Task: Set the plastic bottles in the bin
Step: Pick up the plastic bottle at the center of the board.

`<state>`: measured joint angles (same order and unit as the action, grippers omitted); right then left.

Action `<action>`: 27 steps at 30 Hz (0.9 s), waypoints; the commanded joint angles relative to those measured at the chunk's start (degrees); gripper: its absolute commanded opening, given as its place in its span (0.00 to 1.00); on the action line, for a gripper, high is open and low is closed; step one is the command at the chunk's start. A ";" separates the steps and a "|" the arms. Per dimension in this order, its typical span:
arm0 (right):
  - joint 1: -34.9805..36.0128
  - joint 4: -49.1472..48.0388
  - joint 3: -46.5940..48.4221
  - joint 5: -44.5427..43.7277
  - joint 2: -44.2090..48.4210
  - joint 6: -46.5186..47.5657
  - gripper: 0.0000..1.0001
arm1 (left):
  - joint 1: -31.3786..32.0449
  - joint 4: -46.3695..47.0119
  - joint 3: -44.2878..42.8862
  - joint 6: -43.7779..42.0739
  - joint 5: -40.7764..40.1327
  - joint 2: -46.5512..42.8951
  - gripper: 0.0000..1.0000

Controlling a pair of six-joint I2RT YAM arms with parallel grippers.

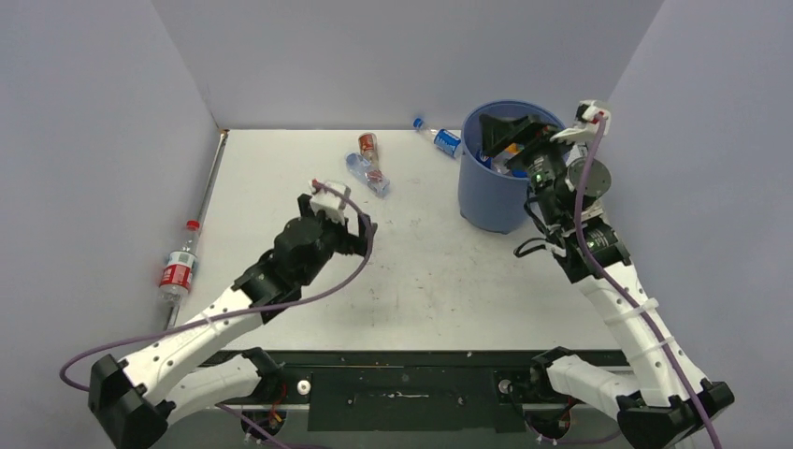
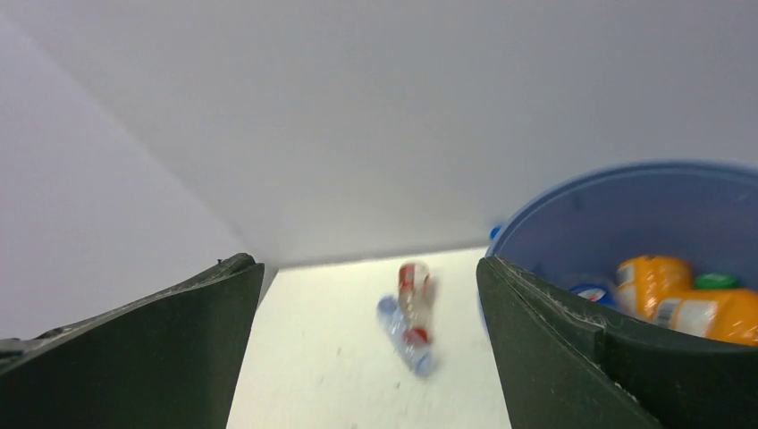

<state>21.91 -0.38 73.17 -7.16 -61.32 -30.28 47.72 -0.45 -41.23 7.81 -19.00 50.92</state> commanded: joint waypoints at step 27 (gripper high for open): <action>22.28 -6.94 -29.29 11.78 11.04 3.39 0.94 | -21.20 -40.31 -80.17 45.26 -11.31 82.06 0.96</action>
<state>43.38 -4.51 42.39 4.84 -50.24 -27.49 26.79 -28.23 -113.06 48.80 -26.81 128.27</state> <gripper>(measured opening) 0.942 0.961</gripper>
